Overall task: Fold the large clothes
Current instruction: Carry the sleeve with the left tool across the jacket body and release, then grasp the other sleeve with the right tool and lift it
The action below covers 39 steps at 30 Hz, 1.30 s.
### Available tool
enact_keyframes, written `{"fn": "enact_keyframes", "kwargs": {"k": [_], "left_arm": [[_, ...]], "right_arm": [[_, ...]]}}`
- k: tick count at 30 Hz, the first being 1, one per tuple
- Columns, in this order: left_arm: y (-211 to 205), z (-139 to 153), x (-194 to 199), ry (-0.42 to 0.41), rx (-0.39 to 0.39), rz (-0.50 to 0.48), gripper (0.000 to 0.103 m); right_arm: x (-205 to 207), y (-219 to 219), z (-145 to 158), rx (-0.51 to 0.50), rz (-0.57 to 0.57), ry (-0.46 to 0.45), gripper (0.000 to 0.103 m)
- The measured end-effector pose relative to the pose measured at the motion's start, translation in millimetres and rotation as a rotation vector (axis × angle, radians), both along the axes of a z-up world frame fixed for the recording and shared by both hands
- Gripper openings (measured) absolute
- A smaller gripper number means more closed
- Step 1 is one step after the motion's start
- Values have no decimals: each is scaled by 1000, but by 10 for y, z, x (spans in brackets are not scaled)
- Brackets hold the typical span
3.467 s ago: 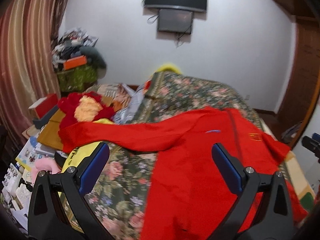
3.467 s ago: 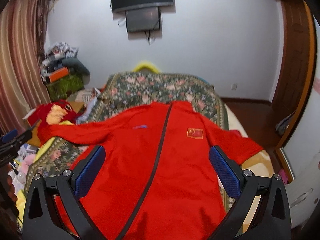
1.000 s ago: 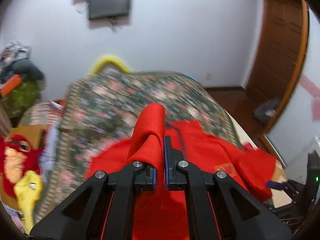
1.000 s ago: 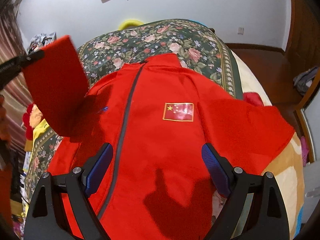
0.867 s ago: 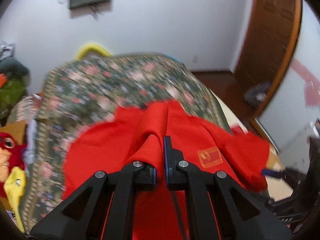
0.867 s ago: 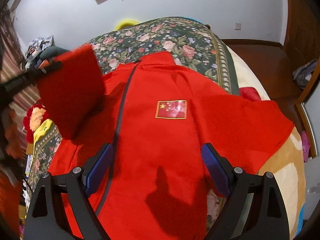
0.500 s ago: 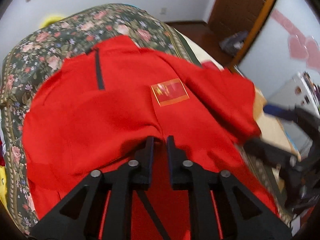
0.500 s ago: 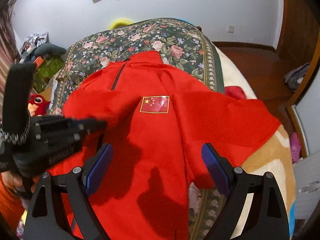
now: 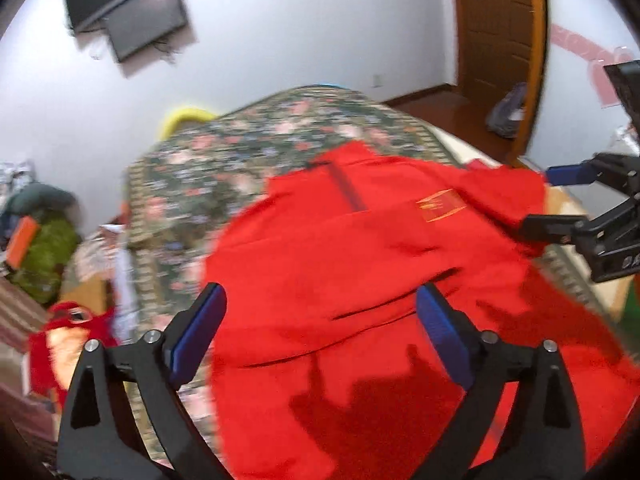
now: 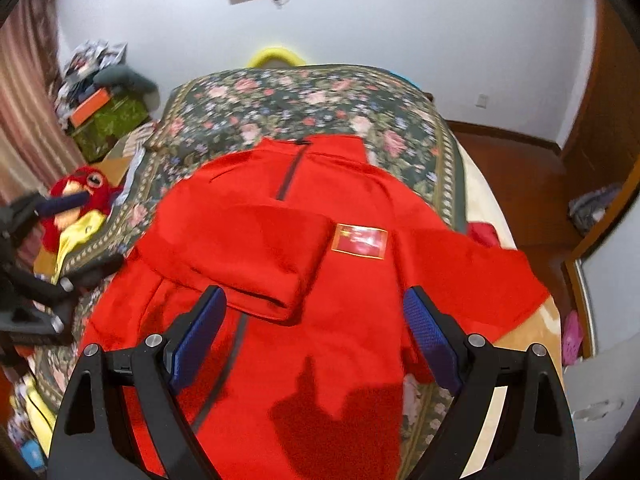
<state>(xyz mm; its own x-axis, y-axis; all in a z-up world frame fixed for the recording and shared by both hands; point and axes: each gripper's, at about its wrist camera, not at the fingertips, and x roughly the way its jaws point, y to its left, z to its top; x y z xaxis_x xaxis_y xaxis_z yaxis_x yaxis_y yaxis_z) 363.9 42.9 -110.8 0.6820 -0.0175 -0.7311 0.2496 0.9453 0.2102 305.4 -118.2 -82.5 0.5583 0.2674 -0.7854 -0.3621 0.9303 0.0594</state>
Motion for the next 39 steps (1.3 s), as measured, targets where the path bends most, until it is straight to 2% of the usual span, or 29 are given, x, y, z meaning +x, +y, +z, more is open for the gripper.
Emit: {"fn": "enact_keyframes", "kwargs": {"k": [2,5,10,17,22,24,28,30,31,32,35,39], "left_arm": [[268,-33,-47,-8,36,53,99],[630,-178,-64,12,21,119,99],[1182,-683,-38,110,-26,236,99],[1520,-1318,134,216,-42,312,99],[1627,-1631,334,272,-55,341,99],[1630,-1718,399,285,-61,346,99],[1631,-1857,540,322,-95,360,99],[1630,-1927,615,348,-105,374,99],[1631,-1950,643,355,-106,379,99],[1624,-1979,669,359,-108,389,99],[1626,-2024,708,364,-103,413,99],[1676,-2015,722,357,-73,441,99]], "right_arm": [[15,171,-48,-28,30,3,89],[77,463,-177,-55,81,24,89],[182,872,-437,-81,137,68,89],[376,1310,-886,-135,179,125,86],[481,1487,-1121,-190,194,142,71],[516,1549,-1206,-207,198,140,56],[535,1605,-1206,-208,188,91,49],[538,1629,-1192,-198,191,68,31],[549,1643,-1189,-201,189,61,26],[558,1640,-1177,-199,184,62,15],[575,1591,-1108,-170,172,60,8],[524,1335,-799,-119,108,-21,8]]}}
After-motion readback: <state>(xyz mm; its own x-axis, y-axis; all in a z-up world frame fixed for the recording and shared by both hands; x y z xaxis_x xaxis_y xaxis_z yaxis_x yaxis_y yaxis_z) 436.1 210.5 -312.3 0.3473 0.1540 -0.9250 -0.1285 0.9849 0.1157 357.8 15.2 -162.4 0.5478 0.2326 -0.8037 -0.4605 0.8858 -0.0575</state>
